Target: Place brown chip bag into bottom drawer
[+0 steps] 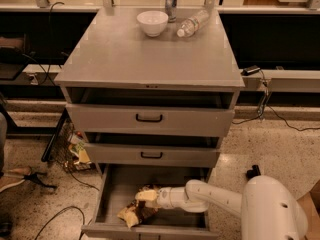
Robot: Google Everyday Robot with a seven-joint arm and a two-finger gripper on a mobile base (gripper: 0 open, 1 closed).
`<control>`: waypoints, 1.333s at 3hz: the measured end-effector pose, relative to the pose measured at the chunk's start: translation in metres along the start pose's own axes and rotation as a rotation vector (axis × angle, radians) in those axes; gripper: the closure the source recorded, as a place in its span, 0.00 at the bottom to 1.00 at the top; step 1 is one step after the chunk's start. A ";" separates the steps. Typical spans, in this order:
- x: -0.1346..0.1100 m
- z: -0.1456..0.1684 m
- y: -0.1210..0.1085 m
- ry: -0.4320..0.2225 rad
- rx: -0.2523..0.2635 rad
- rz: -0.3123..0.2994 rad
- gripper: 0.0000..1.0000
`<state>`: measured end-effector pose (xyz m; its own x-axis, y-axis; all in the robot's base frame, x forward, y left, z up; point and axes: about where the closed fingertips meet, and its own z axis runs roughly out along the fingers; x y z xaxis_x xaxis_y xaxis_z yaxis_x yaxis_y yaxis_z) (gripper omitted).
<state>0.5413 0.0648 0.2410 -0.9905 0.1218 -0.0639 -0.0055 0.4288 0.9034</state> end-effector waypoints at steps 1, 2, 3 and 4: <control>-0.002 0.006 -0.003 -0.008 -0.020 0.005 0.00; -0.011 -0.023 0.002 -0.080 0.003 -0.017 0.00; -0.006 -0.085 0.009 -0.179 0.082 -0.041 0.00; -0.002 -0.137 0.021 -0.246 0.143 -0.074 0.00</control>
Offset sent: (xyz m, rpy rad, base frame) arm -0.0146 -0.0884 0.0372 -0.0743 -0.0901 -0.1889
